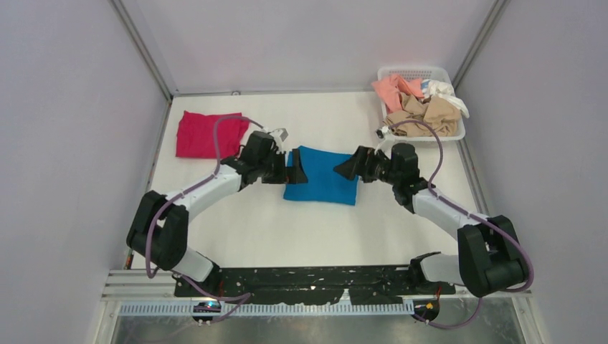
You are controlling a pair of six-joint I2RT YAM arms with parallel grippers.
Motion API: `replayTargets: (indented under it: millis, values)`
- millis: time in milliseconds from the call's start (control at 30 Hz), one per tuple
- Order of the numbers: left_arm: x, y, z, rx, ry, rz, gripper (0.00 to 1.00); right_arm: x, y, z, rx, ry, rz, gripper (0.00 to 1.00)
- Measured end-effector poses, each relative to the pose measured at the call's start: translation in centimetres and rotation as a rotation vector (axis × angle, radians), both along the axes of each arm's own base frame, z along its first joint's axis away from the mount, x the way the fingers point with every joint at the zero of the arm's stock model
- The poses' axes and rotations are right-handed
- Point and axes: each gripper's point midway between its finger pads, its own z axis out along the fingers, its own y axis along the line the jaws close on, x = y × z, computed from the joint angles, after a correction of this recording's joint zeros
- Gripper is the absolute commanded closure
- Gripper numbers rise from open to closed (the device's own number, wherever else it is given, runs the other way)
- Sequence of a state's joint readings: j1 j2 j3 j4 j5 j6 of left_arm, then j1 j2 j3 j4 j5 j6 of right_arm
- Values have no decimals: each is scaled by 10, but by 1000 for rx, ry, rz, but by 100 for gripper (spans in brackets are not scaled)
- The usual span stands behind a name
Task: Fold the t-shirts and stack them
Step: Put the neatly folded tshirt into the corner of the board with the left arm
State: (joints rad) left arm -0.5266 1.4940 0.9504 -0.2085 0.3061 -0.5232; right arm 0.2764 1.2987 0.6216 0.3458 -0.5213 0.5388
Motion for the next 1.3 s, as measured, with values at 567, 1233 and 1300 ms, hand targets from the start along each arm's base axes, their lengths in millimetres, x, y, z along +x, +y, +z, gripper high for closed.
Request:
replayTargets:
  millis: [567,1233,1300]
  values:
    - [97,3,-42,208,92,128,12,-51,-76,5,-173,-73,-330,5]
    - [84,-2,-82,455,152,173,100,-58,-135,-45,-362,-8,-588,5]
    - [85,4,-80,505,132,188,100,-58,-137,-46,-369,-9,-594,5]
